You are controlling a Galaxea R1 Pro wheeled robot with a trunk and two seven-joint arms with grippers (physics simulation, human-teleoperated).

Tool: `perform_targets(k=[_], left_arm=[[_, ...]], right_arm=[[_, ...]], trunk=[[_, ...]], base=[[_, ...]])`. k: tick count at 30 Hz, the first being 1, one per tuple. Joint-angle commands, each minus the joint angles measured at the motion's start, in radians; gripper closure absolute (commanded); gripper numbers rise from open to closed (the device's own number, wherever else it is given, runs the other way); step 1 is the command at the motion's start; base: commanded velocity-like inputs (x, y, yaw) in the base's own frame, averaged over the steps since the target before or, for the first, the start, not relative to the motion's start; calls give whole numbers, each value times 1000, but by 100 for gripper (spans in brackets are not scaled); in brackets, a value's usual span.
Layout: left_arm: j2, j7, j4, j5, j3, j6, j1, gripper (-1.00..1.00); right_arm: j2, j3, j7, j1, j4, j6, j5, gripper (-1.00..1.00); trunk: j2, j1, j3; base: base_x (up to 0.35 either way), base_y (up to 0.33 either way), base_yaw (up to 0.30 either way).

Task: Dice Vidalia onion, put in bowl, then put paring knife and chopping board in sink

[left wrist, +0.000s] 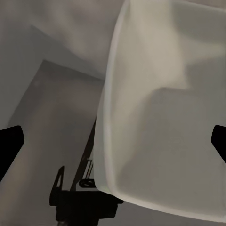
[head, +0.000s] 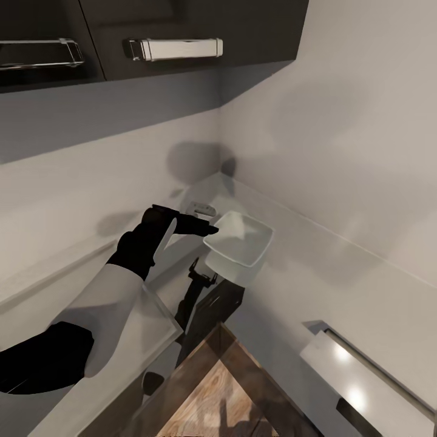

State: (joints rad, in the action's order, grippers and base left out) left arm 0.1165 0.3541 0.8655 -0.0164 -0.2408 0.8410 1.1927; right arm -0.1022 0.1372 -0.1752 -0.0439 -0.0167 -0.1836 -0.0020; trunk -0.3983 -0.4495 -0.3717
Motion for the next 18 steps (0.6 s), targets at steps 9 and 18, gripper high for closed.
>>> perform_targets(k=[9,18], left_arm=[[0,3,1,-2,0,4,1,-100],[0,3,0,-2,0,4,1,-100]], right_arm=[[-1,6,0,-1,-2,-2,-1,-100],[-2,5,-1,-1,-2,-1,-1,-100]], trunk=[[-2,-1,-15],[-2,-1,-29]], base=[[0,0,0],[0,0,0]])
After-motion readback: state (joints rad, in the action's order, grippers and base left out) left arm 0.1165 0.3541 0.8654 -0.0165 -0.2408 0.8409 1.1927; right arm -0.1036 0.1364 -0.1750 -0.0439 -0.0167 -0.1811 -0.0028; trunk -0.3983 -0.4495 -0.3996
